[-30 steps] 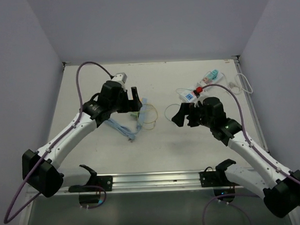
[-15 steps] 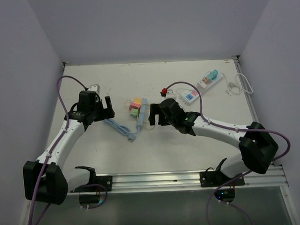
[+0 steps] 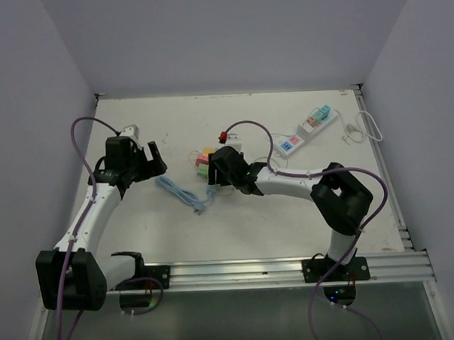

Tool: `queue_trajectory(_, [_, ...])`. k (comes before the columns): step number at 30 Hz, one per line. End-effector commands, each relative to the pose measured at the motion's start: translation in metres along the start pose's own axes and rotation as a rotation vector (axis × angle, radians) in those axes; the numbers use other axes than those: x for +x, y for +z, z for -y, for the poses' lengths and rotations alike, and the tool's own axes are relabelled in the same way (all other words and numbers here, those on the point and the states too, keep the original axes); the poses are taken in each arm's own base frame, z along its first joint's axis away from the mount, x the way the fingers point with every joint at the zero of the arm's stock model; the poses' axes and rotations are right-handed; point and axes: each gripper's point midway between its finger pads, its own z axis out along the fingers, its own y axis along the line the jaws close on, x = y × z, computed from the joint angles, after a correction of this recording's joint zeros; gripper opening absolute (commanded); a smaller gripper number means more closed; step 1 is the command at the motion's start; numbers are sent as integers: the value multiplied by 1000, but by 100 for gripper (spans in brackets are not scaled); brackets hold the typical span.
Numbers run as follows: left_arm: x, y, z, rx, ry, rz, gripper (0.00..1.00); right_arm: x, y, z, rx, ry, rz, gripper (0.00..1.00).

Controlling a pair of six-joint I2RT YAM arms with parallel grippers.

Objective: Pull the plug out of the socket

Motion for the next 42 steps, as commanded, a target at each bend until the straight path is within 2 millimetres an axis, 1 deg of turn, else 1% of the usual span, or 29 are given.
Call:
queue_trajectory(1, [-9, -3, 5, 56, 14, 41, 95, -14, 6, -17, -15, 26, 43, 68])
queue_trajectory(4, [-8, -2, 4, 61, 5, 36, 95, -10, 10, -22, -25, 26, 27, 66])
queue_trajectory(5, [-9, -2, 4, 65, 3, 38, 95, -6, 12, -23, -23, 20, 19, 66])
queue_trajectory(7, [-9, -2, 4, 69, -2, 37, 95, -5, 13, -24, -16, 21, 10, 66])
queue_trajectory(14, [-8, -1, 3, 76, -8, 31, 94, 10, 20, -24, -9, 27, -30, 66])
queue_trajectory(15, [-7, 0, 3, 77, -10, 29, 94, 15, 23, -23, -1, 28, -43, 66])
queue_trajectory(17, [-7, 0, 3, 79, -11, 26, 94, 18, 24, -22, 4, 29, -52, 65])
queue_trajectory(18, [-6, 0, 2, 79, -12, 25, 94, 23, 26, -19, 16, 28, -63, 62])
queue_trajectory(23, [-5, 1, 2, 79, -15, 22, 94, 29, 26, -9, 51, 24, -69, 57])
queue_trajectory(26, [-4, 2, 3, 87, -18, 19, 94, 32, 24, -4, 59, 15, -74, 50])
queue_trajectory(27, [-3, 2, 3, 90, -20, 17, 94, 32, 23, -2, 61, 7, -73, 43])
queue_trajectory(29, [-3, 2, 5, 98, -25, 17, 94, 30, 20, 2, 50, 10, -66, 36])
queue_trajectory(30, [-1, 2, 7, 111, -37, 12, 94, 30, 19, 4, 36, 9, -72, 27])
queue_trajectory(32, [3, 1, 11, 132, -51, 1, 94, 28, 14, 6, 6, 7, -64, 18])
queue_trajectory(33, [5, 0, 14, 146, -69, -3, 94, 28, 13, 9, -2, 8, -62, 10])
queue_trajectory(36, [13, -4, 24, 205, -115, -19, 94, 26, 9, 13, -67, 19, -55, 0])
queue_trajectory(37, [19, -5, 30, 241, -129, -32, 94, 27, 9, 13, -97, 27, -69, 0])
queue_trajectory(38, [20, -7, 34, 261, -159, -32, 94, 30, 9, 16, -119, 37, -68, 0])
queue_trajectory(39, [22, -8, 37, 279, -174, -36, 94, 31, 8, 14, -149, 45, -73, 0])
queue_trajectory(40, [26, -9, 41, 297, -183, -37, 94, 40, 7, 18, -178, 54, -106, 0])
queue_trajectory(41, [28, -9, 45, 306, -202, -45, 94, 35, 6, 11, -227, 71, -87, 0])
queue_trajectory(42, [29, -9, 47, 309, -208, -46, 92, 35, 4, 9, -253, 79, -85, 0])
